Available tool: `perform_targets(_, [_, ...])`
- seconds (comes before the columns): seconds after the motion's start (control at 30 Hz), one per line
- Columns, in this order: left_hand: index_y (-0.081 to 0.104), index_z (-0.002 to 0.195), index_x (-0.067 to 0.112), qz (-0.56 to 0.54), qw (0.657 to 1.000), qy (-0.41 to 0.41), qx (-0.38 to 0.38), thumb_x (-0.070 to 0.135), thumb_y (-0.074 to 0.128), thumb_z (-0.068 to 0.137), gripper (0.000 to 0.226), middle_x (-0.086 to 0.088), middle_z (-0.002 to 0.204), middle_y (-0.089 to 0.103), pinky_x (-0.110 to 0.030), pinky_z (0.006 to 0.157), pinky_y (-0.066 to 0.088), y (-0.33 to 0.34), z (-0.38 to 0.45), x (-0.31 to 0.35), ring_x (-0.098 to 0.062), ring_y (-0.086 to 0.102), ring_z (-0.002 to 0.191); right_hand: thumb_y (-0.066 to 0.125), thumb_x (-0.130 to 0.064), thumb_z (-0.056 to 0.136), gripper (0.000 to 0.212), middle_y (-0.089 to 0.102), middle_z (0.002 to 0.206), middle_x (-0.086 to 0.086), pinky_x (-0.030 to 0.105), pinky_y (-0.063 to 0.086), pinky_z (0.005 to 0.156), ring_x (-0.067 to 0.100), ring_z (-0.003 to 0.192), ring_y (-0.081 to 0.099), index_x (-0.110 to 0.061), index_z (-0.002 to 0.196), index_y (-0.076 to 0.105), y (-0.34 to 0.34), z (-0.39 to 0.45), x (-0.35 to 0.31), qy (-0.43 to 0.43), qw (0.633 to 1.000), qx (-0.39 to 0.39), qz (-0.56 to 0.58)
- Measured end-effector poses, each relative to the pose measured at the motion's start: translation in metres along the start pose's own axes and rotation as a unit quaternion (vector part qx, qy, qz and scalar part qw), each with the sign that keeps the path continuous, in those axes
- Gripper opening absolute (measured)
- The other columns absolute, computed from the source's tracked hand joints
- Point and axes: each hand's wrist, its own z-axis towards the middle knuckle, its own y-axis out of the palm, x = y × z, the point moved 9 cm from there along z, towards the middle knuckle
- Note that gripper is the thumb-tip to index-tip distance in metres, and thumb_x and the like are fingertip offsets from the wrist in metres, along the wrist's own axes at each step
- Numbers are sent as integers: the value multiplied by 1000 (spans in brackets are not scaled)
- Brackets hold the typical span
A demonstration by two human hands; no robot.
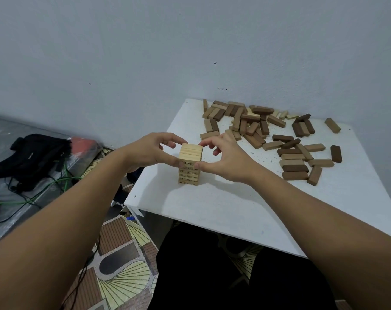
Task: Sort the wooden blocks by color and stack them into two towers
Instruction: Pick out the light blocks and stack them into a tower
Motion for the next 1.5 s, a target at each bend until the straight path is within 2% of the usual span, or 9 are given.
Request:
perform_targets(0.23, [62, 135, 45, 10, 1000, -8, 3, 27, 92, 76, 69, 8, 133, 54, -36, 97, 37, -2, -2, -1, -24, 43, 129, 81, -53, 81, 64, 39, 119, -22, 16, 43, 84, 5, 112, 50, -37, 137, 54, 0, -3, 3, 6, 1000, 0, 0])
perform_targets(0.37, [49, 147, 45, -40, 999, -6, 12, 46, 96, 65, 95, 9, 139, 54, -35, 104, 40, -3, -7, -11, -16, 46, 132, 61, -63, 92, 60, 45, 128, -10, 25, 42, 92, 8, 115, 51, -37, 145, 48, -3, -8, 7, 10, 997, 38, 72])
perform_targets(0.6, [33, 162, 20, -356, 921, 2, 158, 82, 32, 94, 91, -1, 165, 39, -43, 128, 20, 27, -11, -12, -16, 32, 153, 32, -67, 101, 66, 33, 160, -21, 30, 19, 121, -1, 148, 28, -36, 159, 31, 44, -27, 10, 100, 905, 124, 394])
perform_targets(0.7, [27, 164, 24, -382, 909, -18, 164, 94, 25, 80, 110, 5, 169, 30, -44, 130, 11, 50, -10, -8, -11, 23, 156, 18, -48, 112, 37, 62, 98, -46, -4, 35, 87, -29, 97, 54, -40, 120, 54, 59, -32, -4, 111, 871, 105, 468])
perform_targets(0.73, [29, 164, 24, -397, 902, -27, 168, 98, 27, 73, 117, 6, 169, 30, -45, 130, 10, 55, -9, -10, -11, 23, 156, 15, -44, 112, 38, 61, 72, -45, -7, 37, 70, -31, 74, 55, -39, 101, 52, 61, -35, -13, 116, 861, 103, 485])
perform_targets(0.8, [34, 162, 22, -423, 888, -38, 177, 103, 31, 63, 128, 6, 166, 37, -46, 130, 13, 60, -11, -12, -12, 30, 154, 13, -42, 112, 44, 59, 58, -40, -4, 41, 60, -27, 62, 56, -35, 88, 48, 59, -37, -30, 116, 853, 105, 498])
perform_targets(1.0, [56, 148, 23, -420, 890, -50, 171, 111, 29, 59, 128, 1, 138, 68, -48, 125, 25, 68, -7, -25, -17, 55, 138, 18, -54, 110, 61, 78, 101, -11, 27, 49, 93, 0, 98, 71, -30, 100, 74, 78, -21, -4, 128, 843, 124, 507])
perform_targets(1.13, [76, 121, 21, -413, 897, -23, 152, 91, 11, 89, 100, -2, 120, 77, -40, 111, 41, 74, -13, -6, -14, 70, 117, 20, -57, 109, 62, 76, 117, 0, 40, 44, 112, 16, 118, 66, -27, 114, 73, 84, -21, -5, 144, 837, 126, 512])
perform_targets(1.5, [78, 117, 24, -436, 889, -18, 136, 88, 12, 92, 95, 0, 120, 77, -45, 120, 36, 81, -12, -1, -13, 69, 118, 21, -62, 107, 67, 72, 123, 5, 38, 45, 111, 17, 120, 65, -18, 129, 67, 91, -15, 5, 152, 847, 132, 491])
